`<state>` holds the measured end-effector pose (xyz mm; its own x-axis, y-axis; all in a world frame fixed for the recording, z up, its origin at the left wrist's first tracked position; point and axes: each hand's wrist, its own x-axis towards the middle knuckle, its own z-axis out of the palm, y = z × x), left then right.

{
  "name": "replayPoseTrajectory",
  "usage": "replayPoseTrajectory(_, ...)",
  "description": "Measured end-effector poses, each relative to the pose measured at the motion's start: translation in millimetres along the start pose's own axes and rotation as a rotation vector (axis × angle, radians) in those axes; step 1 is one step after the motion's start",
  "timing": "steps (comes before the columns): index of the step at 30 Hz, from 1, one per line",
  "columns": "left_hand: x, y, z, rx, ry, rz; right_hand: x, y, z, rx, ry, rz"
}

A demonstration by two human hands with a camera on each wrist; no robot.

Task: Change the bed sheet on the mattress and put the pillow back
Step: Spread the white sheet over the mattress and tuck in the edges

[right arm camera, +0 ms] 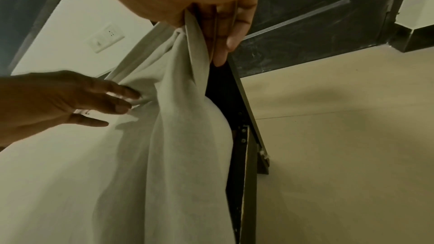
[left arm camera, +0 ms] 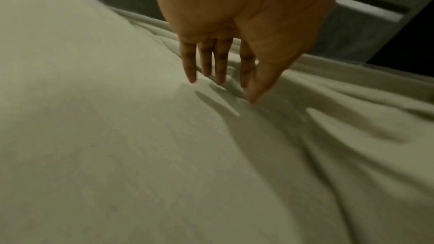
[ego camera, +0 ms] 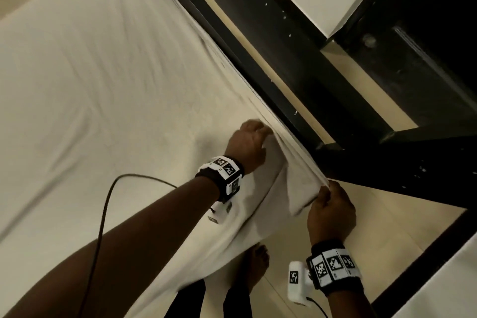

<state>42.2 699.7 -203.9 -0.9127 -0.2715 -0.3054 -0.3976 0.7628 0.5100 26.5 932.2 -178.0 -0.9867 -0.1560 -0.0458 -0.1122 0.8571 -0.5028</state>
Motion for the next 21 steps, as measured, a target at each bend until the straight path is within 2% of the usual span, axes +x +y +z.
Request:
replayPoseTrajectory(2, 7.5, -11.6, -5.8, 0.261, -0.156, 0.034, -0.7, -4.4, -2.4, 0.005, 0.043, -0.029)
replayPoseTrajectory(5, 27.2, -26.8, -8.3, 0.420, -0.258, 0.138, -6.2, -6.9, -6.5, -0.003, 0.086, -0.100)
replayPoseTrajectory(8, 53.1, -29.6, -9.1, 0.525, -0.270, 0.212, -9.2, 1.6, 0.2, -0.052, 0.053, -0.062)
replayPoseTrajectory(12, 79.6, -33.8, -12.6, 0.602, -0.206, 0.335, -1.7, 8.9, 16.6, -0.115, 0.030, 0.027)
replayPoseTrajectory(16, 96.6, -40.5, -9.7, 0.643, -0.217, 0.391, 1.1, -7.1, 14.6, -0.172, 0.127, 0.053)
replayPoseTrajectory(18, 99.3, -43.0, -2.2, 0.634, -0.238, 0.347, -8.5, -27.6, 14.1, -0.177, 0.158, -0.074)
replayPoseTrajectory(19, 99.2, -43.3, -0.7, 0.619, -0.235, 0.327, -16.3, -38.8, 18.0, -0.159, 0.104, -0.188)
replayPoseTrajectory(21, 99.3, -44.7, 3.3, 0.636, -0.206, 0.317, -30.5, -57.2, 39.6, -0.115, -0.128, -0.379)
